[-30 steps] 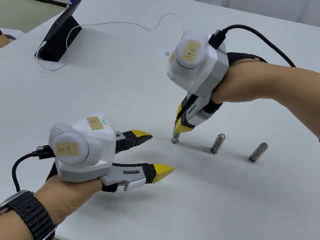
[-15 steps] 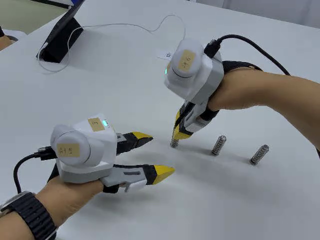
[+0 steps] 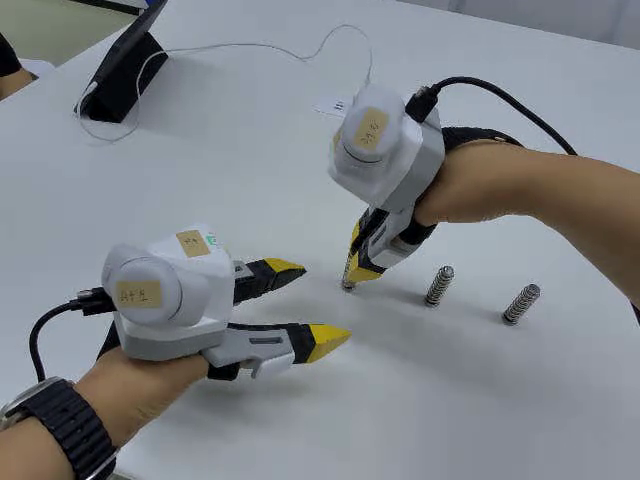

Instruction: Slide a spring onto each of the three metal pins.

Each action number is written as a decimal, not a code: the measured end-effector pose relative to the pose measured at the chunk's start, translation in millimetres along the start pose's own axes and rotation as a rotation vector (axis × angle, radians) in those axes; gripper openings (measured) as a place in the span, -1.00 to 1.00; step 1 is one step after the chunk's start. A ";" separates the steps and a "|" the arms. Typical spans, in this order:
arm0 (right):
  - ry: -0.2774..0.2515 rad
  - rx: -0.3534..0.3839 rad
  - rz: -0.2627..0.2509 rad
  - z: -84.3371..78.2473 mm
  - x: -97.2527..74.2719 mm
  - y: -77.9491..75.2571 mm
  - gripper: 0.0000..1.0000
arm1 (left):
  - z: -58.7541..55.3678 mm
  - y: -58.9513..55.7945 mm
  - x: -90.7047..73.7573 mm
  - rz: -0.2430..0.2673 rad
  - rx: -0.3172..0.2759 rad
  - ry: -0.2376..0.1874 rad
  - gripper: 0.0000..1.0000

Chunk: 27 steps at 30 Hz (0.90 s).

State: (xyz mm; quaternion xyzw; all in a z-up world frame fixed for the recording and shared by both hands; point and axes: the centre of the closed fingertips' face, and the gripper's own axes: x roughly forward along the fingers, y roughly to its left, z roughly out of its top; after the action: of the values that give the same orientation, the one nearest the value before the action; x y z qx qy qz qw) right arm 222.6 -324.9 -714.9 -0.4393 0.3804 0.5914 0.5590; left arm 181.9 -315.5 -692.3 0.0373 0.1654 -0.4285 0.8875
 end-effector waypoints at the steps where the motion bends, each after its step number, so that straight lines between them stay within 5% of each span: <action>1: -0.004 0.005 -0.001 -1.0 -0.7 0.0 -0.65 | 0.4 -0.1 0.5 -0.001 0.000 0.000 0.05; 10: -0.073 0.063 -0.028 -5.0 -24.1 -2.5 -0.53 | 2.5 1.6 0.5 -0.002 0.001 0.001 0.08; 17: -0.181 0.123 -0.066 -6.6 -52.3 -3.1 -0.45 | 5.9 5.2 -1.7 0.002 0.008 0.000 0.11; 27: -0.279 0.196 -0.144 -34.9 -73.8 -3.7 -0.24 | 8.5 5.8 2.7 -0.002 0.012 0.000 0.17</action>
State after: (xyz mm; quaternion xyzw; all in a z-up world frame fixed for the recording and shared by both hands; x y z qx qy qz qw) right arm 228.8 -381.6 -656.3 -0.3225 0.3224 0.5652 0.6875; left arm 190.1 -315.6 -685.7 0.0424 0.1627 -0.4303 0.8869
